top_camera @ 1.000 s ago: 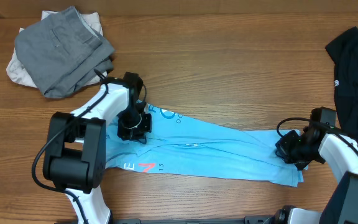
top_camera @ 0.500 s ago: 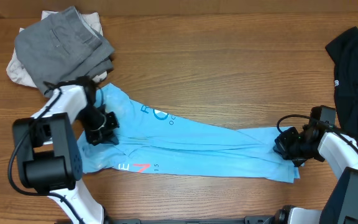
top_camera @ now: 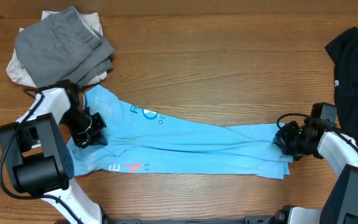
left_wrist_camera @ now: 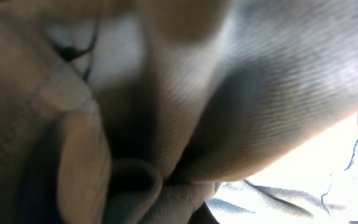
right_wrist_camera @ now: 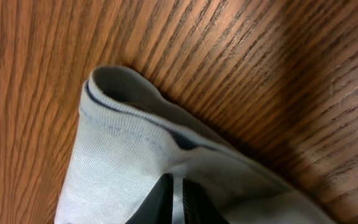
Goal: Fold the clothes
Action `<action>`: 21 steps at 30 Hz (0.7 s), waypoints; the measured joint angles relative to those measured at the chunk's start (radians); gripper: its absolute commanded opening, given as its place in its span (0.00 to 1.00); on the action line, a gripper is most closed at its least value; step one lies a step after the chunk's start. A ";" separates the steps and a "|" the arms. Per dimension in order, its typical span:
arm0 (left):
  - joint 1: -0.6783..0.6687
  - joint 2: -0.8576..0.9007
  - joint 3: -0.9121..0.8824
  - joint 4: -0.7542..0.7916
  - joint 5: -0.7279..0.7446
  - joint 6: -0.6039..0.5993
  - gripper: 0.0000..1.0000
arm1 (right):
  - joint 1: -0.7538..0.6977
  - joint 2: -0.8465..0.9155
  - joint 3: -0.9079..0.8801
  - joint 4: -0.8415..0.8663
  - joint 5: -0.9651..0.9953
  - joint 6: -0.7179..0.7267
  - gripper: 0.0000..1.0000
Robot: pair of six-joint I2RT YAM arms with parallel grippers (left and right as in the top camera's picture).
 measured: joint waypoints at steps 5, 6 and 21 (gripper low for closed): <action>0.042 0.000 0.000 -0.004 -0.004 -0.001 0.04 | 0.029 0.001 0.014 -0.016 0.002 -0.002 0.08; 0.050 0.000 0.000 -0.004 -0.007 -0.003 0.04 | 0.040 0.002 0.025 -0.029 0.005 -0.002 0.07; 0.182 -0.092 0.022 -0.072 -0.070 -0.027 0.11 | 0.084 0.007 0.480 -0.508 0.182 -0.026 0.44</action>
